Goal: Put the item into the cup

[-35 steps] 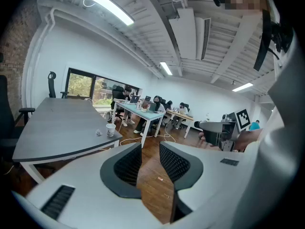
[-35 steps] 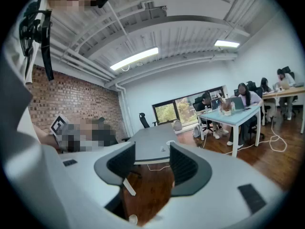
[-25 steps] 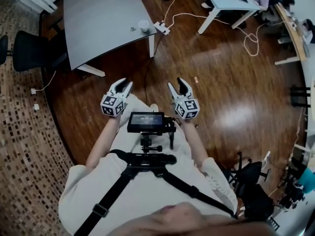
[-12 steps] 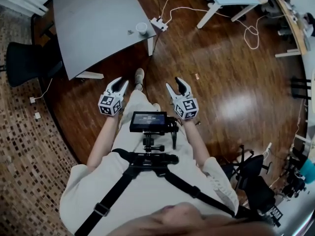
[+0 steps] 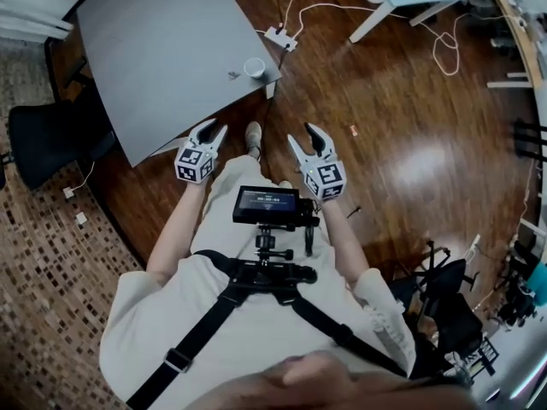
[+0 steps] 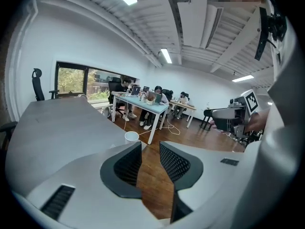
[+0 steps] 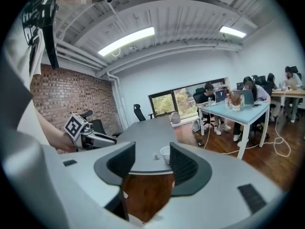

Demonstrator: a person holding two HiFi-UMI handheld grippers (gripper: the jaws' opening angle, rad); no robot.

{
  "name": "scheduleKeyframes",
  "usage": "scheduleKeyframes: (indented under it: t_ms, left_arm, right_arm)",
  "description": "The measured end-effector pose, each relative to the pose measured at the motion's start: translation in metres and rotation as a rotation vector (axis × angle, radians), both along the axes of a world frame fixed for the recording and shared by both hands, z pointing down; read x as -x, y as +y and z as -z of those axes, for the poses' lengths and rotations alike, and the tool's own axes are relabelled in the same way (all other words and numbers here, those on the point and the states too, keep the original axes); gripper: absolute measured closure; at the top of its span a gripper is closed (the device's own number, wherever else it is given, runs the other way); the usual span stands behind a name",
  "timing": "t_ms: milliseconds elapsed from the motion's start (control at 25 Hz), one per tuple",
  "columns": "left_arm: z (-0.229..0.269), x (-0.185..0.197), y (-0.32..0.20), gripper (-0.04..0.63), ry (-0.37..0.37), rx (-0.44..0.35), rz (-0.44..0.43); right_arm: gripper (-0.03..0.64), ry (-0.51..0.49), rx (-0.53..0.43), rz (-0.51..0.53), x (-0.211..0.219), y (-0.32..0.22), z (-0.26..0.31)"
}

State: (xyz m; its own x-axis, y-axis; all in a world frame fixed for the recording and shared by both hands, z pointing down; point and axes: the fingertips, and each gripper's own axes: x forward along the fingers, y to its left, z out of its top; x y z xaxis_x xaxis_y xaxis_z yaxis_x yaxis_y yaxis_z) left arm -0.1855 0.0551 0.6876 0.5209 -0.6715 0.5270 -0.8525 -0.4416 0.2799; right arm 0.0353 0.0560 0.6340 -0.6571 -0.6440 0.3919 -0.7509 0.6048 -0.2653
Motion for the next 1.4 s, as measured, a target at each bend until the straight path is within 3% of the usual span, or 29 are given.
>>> scheduleKeyframes:
  t_ms: [520,880,1080,1400]
  left_arm:
    - [-0.070,0.035,-0.102,0.469,-0.007,0.115,-0.144]
    - [-0.104,0.023,-0.124,0.469,-0.072,0.169,-0.239]
    - [-0.123,0.025,-0.146,0.469,-0.100,0.186,-0.237]
    - [-0.173,0.042,-0.166,0.469,-0.149,0.275,-0.166]
  right_arm:
    - [0.379,0.080,-0.028,-0.054,0.046,-0.107,-0.006]
    - [0.379,0.118,-0.046,-0.055,0.045,-0.114,0.000]
    - [0.379,0.119,-0.033,-0.024,0.045,-0.132,-0.003]
    - [0.379,0.134,-0.025,0.048,0.044,-0.175,-0.014]
